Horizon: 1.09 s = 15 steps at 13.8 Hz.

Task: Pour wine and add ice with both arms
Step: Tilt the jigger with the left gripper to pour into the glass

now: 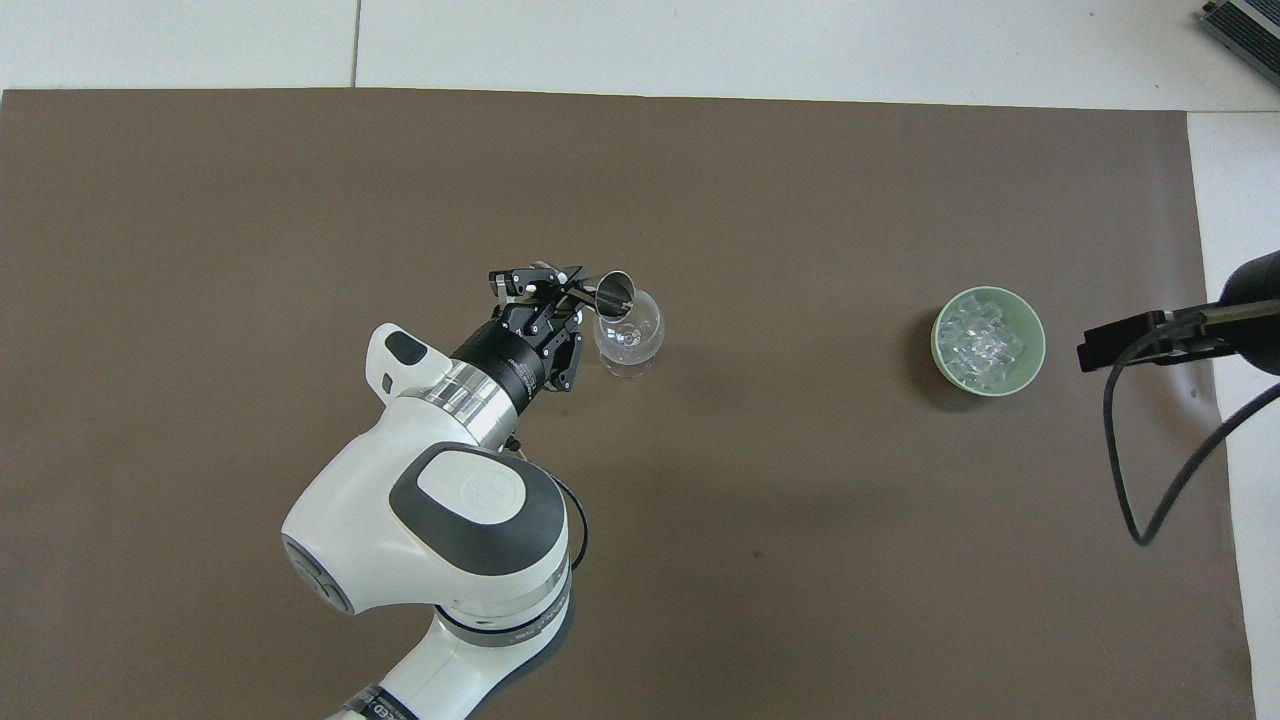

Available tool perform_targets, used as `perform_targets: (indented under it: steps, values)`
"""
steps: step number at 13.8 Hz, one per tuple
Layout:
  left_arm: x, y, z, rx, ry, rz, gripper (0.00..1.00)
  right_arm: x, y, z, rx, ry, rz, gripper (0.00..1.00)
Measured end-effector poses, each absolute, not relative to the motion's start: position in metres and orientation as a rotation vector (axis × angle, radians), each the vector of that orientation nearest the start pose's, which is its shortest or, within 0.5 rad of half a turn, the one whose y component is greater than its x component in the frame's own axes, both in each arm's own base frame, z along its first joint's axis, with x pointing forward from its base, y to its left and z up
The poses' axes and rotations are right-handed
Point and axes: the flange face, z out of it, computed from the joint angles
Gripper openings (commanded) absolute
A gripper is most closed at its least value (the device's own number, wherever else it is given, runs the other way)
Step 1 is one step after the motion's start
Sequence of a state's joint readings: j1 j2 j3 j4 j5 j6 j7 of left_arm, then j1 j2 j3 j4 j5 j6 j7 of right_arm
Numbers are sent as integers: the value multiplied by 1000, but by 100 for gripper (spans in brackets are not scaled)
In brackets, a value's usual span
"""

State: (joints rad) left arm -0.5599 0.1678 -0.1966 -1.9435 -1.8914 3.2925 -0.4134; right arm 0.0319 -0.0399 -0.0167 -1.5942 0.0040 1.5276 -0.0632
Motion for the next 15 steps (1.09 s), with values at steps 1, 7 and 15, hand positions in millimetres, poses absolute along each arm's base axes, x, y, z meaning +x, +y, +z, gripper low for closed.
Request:
perform_targets:
  steps: [1,7,15]
  values:
    - [483,-317,426,1474,1586,178,0,537,8,632,-3134,-123,42,100]
    - [487,-327,426,1538,1530,241,0,537,8,632,-3134,-123,42,100]
    - [489,-327,422,1625,1453,304,0,537,8,632,-3134,-123,42,100]
